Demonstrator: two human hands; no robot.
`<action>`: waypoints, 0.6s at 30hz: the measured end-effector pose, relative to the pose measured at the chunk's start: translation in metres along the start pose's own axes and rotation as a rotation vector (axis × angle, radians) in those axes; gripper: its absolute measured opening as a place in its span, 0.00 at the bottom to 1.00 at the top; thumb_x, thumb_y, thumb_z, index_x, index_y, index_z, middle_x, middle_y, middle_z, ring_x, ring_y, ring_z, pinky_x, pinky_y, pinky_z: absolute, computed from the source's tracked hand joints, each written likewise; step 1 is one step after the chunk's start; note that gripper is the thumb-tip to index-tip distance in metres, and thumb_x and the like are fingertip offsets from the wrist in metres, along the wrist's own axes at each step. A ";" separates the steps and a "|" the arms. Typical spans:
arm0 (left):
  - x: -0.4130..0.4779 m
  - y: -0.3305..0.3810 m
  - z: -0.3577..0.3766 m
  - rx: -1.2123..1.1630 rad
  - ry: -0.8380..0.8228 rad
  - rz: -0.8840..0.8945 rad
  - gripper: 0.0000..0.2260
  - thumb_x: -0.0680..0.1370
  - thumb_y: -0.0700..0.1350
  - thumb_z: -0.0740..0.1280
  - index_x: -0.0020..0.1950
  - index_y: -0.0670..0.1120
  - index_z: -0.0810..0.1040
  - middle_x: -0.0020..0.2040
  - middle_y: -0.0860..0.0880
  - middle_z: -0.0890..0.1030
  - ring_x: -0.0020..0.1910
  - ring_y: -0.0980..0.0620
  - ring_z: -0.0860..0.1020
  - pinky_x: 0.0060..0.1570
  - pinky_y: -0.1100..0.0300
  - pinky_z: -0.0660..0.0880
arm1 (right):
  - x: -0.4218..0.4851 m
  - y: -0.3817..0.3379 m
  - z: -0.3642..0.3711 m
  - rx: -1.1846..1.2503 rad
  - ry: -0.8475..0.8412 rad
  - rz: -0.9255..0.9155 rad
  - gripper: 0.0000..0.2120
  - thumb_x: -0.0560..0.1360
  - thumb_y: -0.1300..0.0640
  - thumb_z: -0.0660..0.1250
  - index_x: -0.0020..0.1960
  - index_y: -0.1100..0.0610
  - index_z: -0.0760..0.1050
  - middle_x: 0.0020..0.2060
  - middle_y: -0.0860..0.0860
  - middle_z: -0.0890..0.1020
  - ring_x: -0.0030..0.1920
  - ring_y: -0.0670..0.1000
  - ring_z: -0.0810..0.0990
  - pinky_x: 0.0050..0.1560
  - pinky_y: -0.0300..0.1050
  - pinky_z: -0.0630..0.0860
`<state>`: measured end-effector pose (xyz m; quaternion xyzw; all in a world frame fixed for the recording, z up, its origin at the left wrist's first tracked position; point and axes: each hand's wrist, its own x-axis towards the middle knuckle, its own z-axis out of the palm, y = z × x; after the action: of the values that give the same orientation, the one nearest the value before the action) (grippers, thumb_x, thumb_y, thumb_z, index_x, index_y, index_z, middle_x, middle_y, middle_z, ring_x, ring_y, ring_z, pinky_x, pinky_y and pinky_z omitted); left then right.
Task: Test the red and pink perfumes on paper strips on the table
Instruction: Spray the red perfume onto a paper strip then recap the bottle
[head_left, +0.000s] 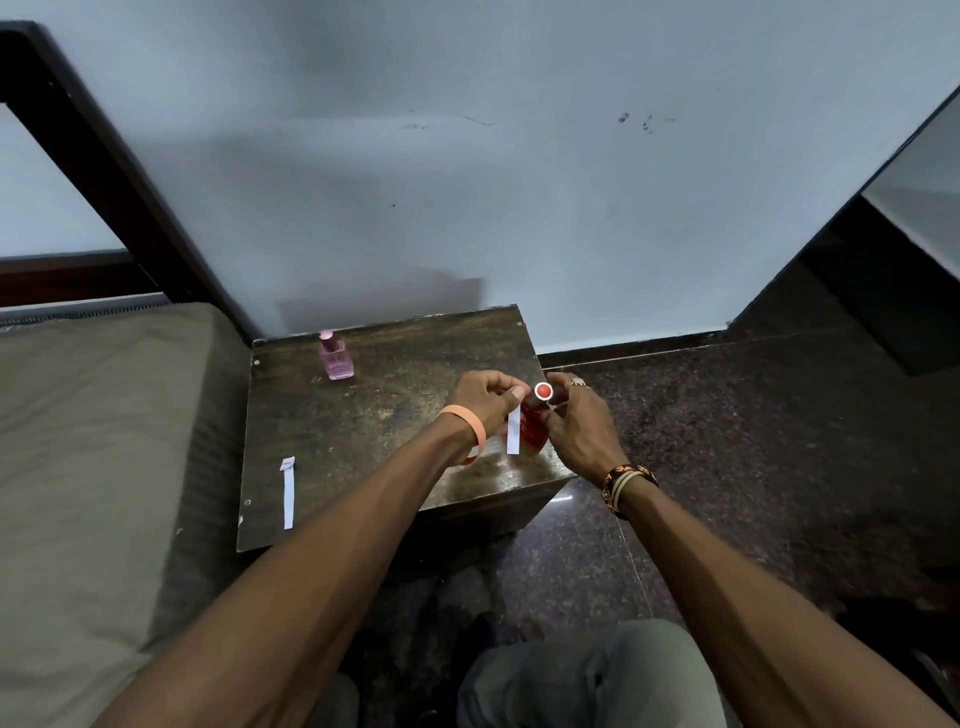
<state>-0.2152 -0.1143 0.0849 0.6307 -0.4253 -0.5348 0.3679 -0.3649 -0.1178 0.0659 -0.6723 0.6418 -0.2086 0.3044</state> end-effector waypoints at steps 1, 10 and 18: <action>-0.001 0.000 -0.002 -0.007 0.006 0.016 0.08 0.77 0.38 0.67 0.41 0.48 0.81 0.45 0.43 0.83 0.48 0.45 0.81 0.47 0.48 0.81 | -0.001 -0.001 0.000 -0.010 0.023 -0.006 0.20 0.76 0.56 0.70 0.67 0.56 0.73 0.59 0.53 0.80 0.57 0.53 0.79 0.57 0.52 0.78; -0.022 0.017 -0.034 -0.119 0.050 0.093 0.04 0.74 0.36 0.70 0.46 0.43 0.83 0.40 0.46 0.81 0.40 0.50 0.79 0.40 0.56 0.80 | -0.018 -0.045 -0.021 0.088 0.241 -0.161 0.16 0.75 0.49 0.68 0.60 0.53 0.77 0.48 0.48 0.81 0.49 0.46 0.80 0.51 0.48 0.80; -0.062 0.037 -0.054 -0.196 0.073 0.063 0.09 0.68 0.34 0.76 0.44 0.39 0.79 0.35 0.42 0.81 0.35 0.48 0.81 0.35 0.56 0.81 | -0.042 -0.075 -0.026 0.222 0.168 -0.127 0.10 0.78 0.52 0.66 0.56 0.54 0.81 0.47 0.47 0.83 0.47 0.45 0.80 0.52 0.45 0.79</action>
<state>-0.1715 -0.0694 0.1495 0.5970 -0.3771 -0.5387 0.4595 -0.3314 -0.0809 0.1404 -0.6538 0.5943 -0.3525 0.3084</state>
